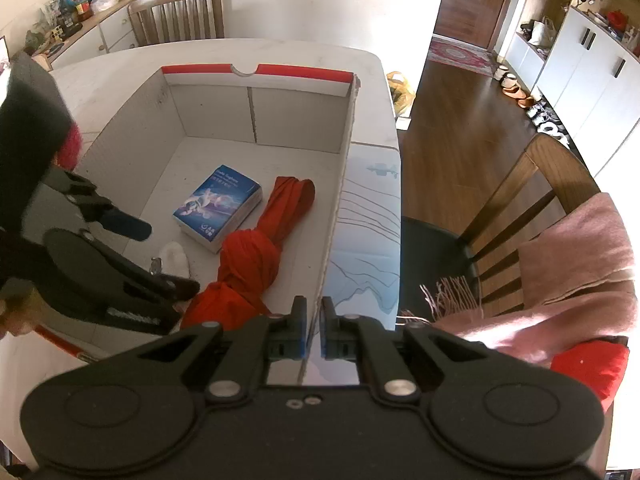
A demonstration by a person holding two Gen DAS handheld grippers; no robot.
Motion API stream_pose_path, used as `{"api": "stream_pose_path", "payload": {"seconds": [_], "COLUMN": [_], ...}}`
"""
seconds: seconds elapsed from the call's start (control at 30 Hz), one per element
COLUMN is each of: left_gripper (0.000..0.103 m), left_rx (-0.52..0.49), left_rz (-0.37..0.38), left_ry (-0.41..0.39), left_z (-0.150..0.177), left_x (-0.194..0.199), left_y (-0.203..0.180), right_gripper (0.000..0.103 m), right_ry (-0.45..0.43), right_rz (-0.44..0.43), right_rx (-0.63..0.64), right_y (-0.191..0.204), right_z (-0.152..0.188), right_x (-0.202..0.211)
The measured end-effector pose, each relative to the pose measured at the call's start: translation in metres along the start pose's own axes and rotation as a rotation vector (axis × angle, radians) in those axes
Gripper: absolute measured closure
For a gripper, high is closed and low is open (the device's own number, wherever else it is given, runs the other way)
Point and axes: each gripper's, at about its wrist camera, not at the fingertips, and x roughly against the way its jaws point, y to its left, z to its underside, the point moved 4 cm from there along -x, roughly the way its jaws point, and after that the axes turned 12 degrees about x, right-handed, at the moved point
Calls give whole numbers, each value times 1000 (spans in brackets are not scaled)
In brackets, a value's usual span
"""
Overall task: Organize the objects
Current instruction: 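Carry the white plush toy into the box and open the left gripper, then move the left gripper back toward the pink cloth pile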
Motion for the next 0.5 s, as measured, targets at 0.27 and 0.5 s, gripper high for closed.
{"api": "stream_pose_path", "payload": {"seconds": [0.27,0.5], "left_gripper": [35,35], "left_rx": [27,83], "left_rz": [81,108], "left_ry": [-105,-202], "left_z": [7,19], "left_x": [47,88], "left_y": [-4,12], "right_gripper": [98,96], "right_ry": [3,5], "right_rz": [1,8], "right_rx": [16,17], "right_y": [0,0], "right_z": [1,2], "right_x": [0,0]}}
